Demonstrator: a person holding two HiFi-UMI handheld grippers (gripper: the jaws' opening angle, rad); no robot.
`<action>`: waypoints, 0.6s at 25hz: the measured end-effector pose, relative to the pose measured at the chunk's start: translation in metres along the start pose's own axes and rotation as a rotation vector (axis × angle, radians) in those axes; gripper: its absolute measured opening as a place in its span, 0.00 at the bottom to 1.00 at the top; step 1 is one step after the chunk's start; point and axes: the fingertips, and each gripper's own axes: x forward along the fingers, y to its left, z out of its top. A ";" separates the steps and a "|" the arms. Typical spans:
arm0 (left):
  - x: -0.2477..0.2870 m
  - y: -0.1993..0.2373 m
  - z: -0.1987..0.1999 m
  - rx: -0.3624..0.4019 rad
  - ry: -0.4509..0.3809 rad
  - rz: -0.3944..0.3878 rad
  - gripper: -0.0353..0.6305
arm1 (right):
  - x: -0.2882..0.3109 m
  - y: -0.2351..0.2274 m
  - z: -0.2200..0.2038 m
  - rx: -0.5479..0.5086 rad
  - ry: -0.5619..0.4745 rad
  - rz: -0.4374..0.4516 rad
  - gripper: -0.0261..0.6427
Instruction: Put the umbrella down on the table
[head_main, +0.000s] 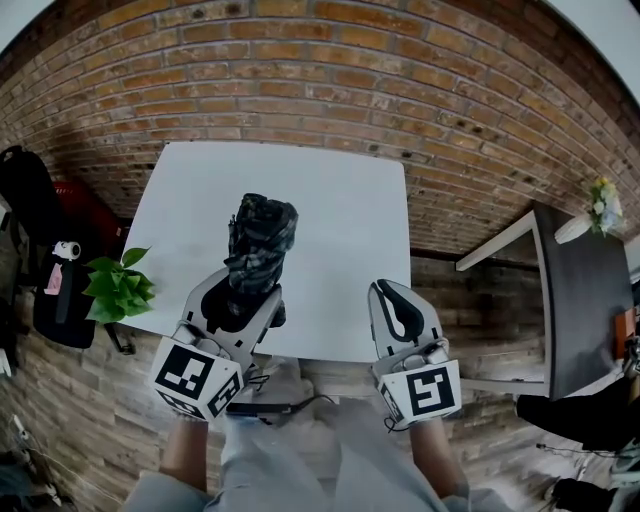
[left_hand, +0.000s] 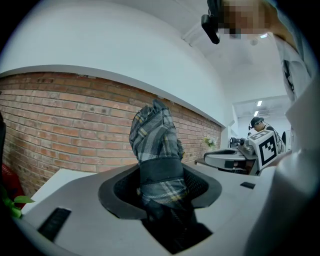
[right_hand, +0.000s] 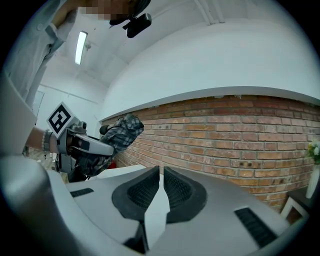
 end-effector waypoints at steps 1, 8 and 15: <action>0.005 0.004 -0.001 0.001 0.004 -0.001 0.40 | 0.004 -0.002 -0.001 0.001 0.004 -0.004 0.12; 0.050 0.032 -0.006 0.000 0.038 -0.018 0.40 | 0.040 -0.019 -0.005 0.019 0.003 -0.025 0.12; 0.106 0.062 -0.017 -0.007 0.092 -0.051 0.40 | 0.077 -0.029 -0.021 0.042 0.047 -0.027 0.12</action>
